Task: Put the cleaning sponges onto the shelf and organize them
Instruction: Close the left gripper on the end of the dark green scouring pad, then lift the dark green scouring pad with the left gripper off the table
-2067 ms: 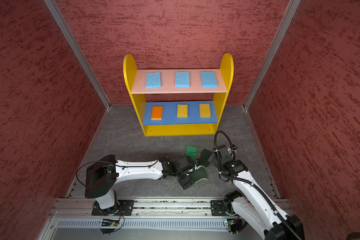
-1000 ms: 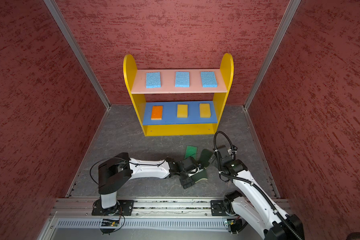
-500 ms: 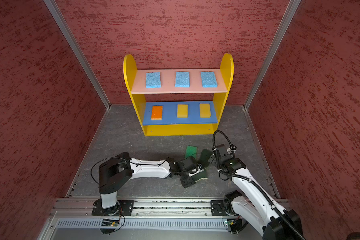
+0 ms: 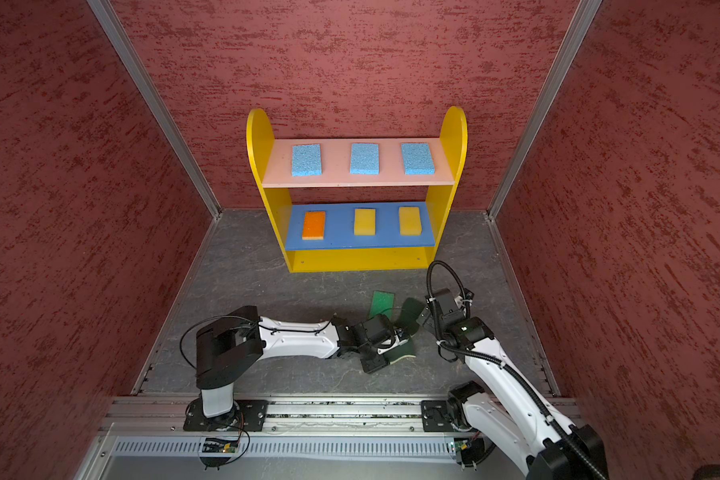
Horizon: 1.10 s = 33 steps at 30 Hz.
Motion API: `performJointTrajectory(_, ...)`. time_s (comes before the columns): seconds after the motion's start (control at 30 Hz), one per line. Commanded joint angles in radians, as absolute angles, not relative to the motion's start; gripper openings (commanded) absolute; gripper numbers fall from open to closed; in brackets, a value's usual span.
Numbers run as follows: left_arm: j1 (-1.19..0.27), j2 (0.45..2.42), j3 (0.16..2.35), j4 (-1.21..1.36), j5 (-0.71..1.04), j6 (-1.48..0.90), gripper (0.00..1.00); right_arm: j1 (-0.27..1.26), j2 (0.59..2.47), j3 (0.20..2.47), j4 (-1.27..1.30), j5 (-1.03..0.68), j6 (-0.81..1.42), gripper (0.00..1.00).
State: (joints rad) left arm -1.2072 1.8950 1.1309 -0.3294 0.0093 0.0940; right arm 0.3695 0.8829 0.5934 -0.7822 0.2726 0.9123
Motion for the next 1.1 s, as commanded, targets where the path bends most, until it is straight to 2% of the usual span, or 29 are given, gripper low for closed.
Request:
performJointTrajectory(0.0,-1.211,1.861,1.072,-0.368,0.000,0.025,0.61,0.365,0.863,0.586,-0.786,0.299,0.923,0.99)
performJointTrajectory(0.57,-1.213,1.715,0.921,-0.468,-0.073,-0.168,0.62,0.366,0.882,0.557,-0.760,0.267,0.923,0.99)
performJointTrajectory(0.87,-1.226,1.756,0.982,-0.558,-0.031,-0.120,0.80,0.366,0.875,0.545,-0.766,0.263,0.918,0.99)
performJointTrajectory(1.07,-1.223,1.784,1.010,-0.565,-0.073,-0.047,0.85,0.366,0.853,0.545,-0.773,0.264,0.919,0.99)
